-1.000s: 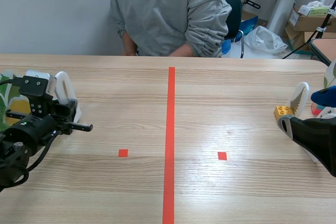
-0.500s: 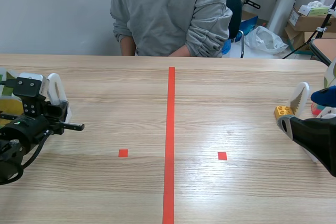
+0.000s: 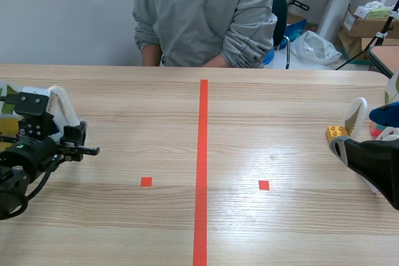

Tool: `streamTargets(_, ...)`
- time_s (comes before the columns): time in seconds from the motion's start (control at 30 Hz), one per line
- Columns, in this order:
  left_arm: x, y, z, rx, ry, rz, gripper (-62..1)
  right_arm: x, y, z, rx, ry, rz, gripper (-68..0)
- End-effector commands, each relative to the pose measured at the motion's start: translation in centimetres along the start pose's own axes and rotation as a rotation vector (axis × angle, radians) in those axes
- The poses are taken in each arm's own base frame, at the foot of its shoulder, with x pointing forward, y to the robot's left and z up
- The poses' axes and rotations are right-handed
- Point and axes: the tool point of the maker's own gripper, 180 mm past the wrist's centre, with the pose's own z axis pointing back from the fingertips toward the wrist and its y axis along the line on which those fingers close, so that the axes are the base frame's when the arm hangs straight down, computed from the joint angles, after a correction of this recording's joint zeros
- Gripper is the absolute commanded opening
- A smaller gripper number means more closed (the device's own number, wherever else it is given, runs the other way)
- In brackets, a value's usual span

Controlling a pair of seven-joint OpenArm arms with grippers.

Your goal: Do the leaf sorting experiment

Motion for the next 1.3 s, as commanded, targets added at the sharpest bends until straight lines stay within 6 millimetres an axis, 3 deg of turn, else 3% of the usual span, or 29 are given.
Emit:
streamTargets(0.0,1.3,1.1,-0.3,0.023,-0.039,-0.004,-24.7,1.1,-0.1,0.1,0.007,-0.032,0.019,-14.2)
streamTargets(0.23,1.7,1.0,-0.2,0.021,-0.052,-0.005,-24.4,1.1,-0.1,0.1,0.007,-0.032,0.019,-14.2)
streamTargets(0.53,4.8,0.6,-0.6,0.007,-0.099,-0.022,-24.4,1.0,-0.1,0.1,0.007,-0.031,0.019,-14.2)
streamTargets(0.77,7.1,2.3,-0.4,0.036,-0.120,-0.046,-24.4,1.0,-0.1,0.1,0.007,-0.031,0.019,-14.2)
streamTargets(1.07,10.2,2.8,2.8,0.025,-0.186,-0.080,-24.4,1.0,-0.1,0.1,0.006,-0.028,0.022,-14.2)
streamTargets(1.27,11.8,0.1,6.4,-0.068,-0.237,-0.087,-24.4,1.0,-0.1,0.1,0.006,-0.028,0.022,-14.2)
